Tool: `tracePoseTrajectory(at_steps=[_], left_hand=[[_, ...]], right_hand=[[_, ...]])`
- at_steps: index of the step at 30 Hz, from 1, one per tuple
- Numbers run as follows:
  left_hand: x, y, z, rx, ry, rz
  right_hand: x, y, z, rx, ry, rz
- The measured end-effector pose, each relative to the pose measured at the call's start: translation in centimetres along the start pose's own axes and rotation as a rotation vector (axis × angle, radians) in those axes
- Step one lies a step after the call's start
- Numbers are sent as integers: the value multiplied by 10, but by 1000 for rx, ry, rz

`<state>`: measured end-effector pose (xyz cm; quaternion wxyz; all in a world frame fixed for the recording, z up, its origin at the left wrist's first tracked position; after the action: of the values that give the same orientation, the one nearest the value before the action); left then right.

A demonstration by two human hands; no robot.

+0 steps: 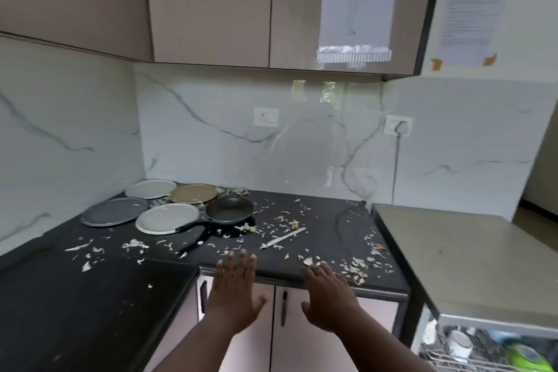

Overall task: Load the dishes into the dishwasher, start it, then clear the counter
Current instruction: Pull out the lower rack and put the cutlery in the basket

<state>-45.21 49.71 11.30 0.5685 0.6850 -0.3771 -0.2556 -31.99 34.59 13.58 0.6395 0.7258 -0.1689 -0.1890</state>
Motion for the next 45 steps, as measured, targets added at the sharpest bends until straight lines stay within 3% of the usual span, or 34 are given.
tracePoseTrajectory(at_steps=[5, 8, 15, 23, 28, 38, 42, 45], left_hand=[[-32, -20, -8, -3, 27, 2], [-30, -31, -22, -156, 38, 5], [-16, -63, -106, -30, 39, -39], [1, -99, -186, -121, 216, -68], [-2, -113, -191, -206, 270, -113], [-16, -143, -215, -276, 295, -88], [-16, -164, -215, -239, 246, -49], [-19, -164, -212, -195, 346, -2]], right_hand=[[-12, -9, -32, -40, 19, -14], [-7, -20, -56, -62, 28, -27], [29, -54, -138, -101, 119, -62], [98, -74, -241, -163, 210, -93], [101, -90, -277, -249, 235, -101], [93, -101, -335, -229, 319, -62], [87, -106, -354, -321, 316, -45], [85, -108, -364, -391, 312, -58]])
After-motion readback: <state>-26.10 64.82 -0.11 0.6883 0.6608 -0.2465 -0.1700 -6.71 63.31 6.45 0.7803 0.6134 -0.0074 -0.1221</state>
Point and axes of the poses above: each hand's wrist, its own z-axis away from the middle knuckle, its own y-axis out of the back of the hand, x = y × z, the point moved 2 cm from there along -z, towards the middle knuckle
